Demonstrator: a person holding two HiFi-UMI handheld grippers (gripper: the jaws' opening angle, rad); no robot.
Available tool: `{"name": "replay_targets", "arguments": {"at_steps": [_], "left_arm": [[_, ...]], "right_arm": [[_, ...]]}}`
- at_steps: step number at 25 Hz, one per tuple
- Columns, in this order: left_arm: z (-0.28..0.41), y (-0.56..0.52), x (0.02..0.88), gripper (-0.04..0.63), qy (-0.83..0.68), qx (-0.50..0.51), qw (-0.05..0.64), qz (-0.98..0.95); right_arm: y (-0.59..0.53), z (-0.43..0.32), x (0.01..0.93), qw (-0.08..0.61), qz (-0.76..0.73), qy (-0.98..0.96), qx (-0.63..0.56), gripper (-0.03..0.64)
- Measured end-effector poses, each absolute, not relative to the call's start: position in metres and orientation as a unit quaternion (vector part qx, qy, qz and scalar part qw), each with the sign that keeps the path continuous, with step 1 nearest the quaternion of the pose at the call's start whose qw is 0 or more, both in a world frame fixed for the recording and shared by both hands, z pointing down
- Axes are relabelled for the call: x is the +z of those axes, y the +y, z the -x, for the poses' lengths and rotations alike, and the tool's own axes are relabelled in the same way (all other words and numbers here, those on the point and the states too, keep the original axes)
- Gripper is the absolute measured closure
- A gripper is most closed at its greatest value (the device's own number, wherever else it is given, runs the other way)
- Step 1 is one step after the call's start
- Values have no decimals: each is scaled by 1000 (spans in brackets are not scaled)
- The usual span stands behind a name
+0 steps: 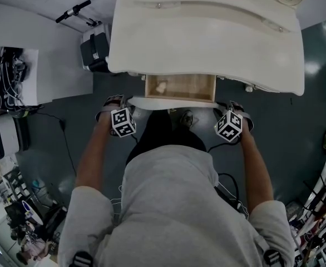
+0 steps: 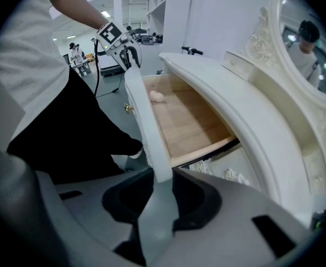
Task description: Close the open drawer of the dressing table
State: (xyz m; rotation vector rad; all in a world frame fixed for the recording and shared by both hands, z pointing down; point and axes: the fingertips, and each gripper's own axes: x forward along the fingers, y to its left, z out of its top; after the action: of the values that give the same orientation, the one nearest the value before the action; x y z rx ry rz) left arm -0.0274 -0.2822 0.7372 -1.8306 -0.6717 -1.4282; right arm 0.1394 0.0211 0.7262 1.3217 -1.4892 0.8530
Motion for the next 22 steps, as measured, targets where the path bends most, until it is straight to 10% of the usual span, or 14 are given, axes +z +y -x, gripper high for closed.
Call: {"name": "replay_targets", "arguments": {"at_steps": [22], "left_arm": [[9, -290, 737, 408, -251, -543, 359, 717]], "right_arm": [[13, -158, 727, 476, -558, -597, 327, 503]]}}
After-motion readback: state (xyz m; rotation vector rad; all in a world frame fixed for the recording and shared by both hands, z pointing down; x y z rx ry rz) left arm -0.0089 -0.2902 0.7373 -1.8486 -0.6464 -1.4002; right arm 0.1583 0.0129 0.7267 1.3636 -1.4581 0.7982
